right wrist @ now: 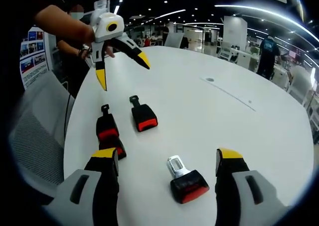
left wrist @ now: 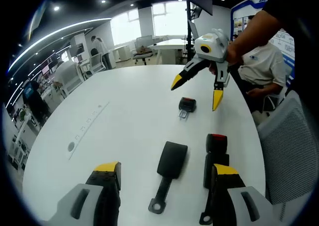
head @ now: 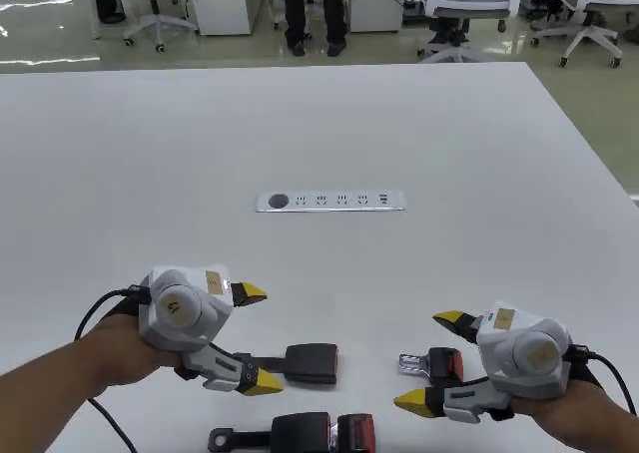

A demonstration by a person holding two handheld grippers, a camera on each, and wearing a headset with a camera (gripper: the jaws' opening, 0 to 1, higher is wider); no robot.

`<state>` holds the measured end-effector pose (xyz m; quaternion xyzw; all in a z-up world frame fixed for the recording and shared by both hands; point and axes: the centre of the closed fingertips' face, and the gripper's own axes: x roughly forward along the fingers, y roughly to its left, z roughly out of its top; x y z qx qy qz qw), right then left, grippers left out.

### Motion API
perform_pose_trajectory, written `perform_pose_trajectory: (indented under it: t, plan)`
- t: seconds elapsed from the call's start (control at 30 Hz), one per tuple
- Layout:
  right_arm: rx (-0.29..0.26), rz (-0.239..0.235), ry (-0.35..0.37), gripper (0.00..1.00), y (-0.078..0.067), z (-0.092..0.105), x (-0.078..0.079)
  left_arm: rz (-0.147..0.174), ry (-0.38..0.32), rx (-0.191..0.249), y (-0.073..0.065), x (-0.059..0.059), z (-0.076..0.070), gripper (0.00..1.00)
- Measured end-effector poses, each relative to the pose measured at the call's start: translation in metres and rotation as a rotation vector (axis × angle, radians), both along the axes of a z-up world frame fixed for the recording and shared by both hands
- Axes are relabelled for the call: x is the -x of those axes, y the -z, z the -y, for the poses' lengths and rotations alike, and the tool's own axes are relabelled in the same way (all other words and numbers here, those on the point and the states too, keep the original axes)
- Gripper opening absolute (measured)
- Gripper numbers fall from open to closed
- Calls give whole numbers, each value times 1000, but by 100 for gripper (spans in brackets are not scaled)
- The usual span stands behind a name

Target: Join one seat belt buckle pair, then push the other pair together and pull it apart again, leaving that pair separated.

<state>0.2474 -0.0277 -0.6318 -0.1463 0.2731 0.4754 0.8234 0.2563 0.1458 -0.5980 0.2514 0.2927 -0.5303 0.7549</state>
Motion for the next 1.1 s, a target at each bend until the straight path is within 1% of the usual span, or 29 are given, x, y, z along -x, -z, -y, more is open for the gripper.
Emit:
perform_pose_trajectory:
  t: [0.03,0.1,0.13,0.17,0.23,0.33,0.37,0.4,0.43,0.47,0.5,0.53,0.57,0.67,0.7,0.77,0.93,0.97,1.0,1.1]
  plan:
    - [1,-3,-1,79,0,0,0,0,3,0,1,-2,0,76]
    - [-2,-15,0,79,4,7,-5,-8,9,4,2,-5,6,76]
    - [0,-18,1,79,6,9,-6,-10,15,2,-1,-4,12,75]
    - [1,-19,1,79,7,9,-6,-12,18,1,1,-5,13,76]
    - [1,-30,1,79,13,15,-11,-22,29,0,8,-7,16,76]
    - [2,-44,-2,80,14,18,-13,-33,43,-7,20,-12,18,76]
    - [-7,-51,-4,81,16,20,-14,-37,48,-9,22,-13,19,75]
    - [-11,-56,-7,82,18,21,-14,-42,52,-10,20,-14,22,75]
    - [-8,-59,-9,83,20,22,-15,-47,56,-7,22,-14,24,75]
    - [1,-68,-14,82,25,25,-16,-54,60,-7,25,-14,25,75]
    - [5,-73,-18,82,29,27,-17,-65,66,-15,30,-14,26,75]
    - [6,-79,-23,82,32,28,-17,-70,71,-21,39,-14,24,75]
    - [7,-87,-26,82,33,28,-16,-75,76,-25,43,-14,24,74]
    - [18,-102,-44,79,40,30,-15,-96,86,-24,50,-13,26,74]
    - [22,-105,-49,79,39,29,-13,-99,90,-25,52,-12,27,74]
    - [25,-122,-56,78,48,31,-12,-110,101,-34,56,-8,27,73]
    - [35,-139,-65,76,51,34,-10,-135,114,-46,67,-3,28,71]
    - [36,-144,-70,76,53,35,-10,-139,113,-44,68,-2,28,71]
    - [50,-141,-82,76,56,36,-9,-142,113,-43,70,-2,29,71]
    - [58,-155,-88,71,56,37,-6,-148,121,-53,74,2,29,70]
